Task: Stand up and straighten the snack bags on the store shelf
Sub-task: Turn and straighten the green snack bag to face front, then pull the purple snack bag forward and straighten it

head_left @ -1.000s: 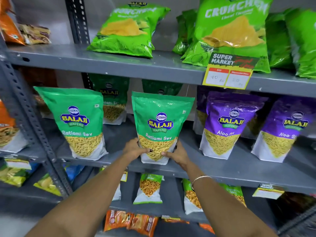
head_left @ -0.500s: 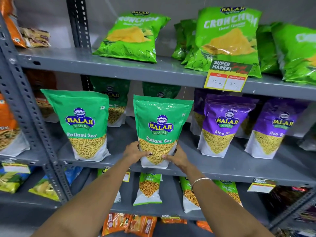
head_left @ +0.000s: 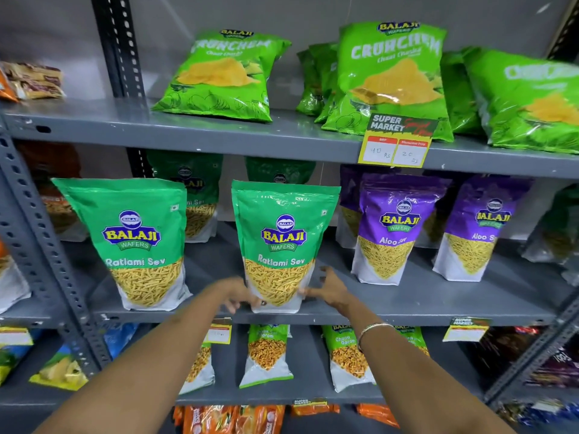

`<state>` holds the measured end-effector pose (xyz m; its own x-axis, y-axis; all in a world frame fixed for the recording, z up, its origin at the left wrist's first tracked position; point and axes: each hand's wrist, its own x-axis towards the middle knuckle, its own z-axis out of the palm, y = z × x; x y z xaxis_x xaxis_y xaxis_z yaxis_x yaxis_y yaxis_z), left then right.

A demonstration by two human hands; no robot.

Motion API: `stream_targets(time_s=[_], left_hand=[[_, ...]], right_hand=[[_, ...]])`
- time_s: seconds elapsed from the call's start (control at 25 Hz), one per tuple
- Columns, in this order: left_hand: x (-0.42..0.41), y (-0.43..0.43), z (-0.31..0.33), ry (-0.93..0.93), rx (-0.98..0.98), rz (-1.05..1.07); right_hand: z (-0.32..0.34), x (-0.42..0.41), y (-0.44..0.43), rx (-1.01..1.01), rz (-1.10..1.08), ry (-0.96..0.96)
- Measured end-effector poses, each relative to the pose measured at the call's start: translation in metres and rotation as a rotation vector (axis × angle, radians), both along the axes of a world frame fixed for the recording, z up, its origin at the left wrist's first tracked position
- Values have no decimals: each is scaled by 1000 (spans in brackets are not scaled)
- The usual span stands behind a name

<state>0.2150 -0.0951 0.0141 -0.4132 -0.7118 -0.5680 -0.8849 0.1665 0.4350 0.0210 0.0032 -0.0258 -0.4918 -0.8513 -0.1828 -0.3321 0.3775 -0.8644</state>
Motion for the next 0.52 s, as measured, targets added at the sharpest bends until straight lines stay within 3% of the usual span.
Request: stream_targets(time_s=[0.08,0.2,0.32,0.52], left_hand=[[-13,7,10,-248,222,-103],[-62,28,19,-311,390,-217],[-135,58,14,-110,318,-229],[-252,89,-2,520,0,144]], right_hand=[[4,-24,14,39,-70,108],[12,-77,44,73,-192,192],[14,-145,70,54,-313,146],[-16,-257,72,-39,-201,-63]])
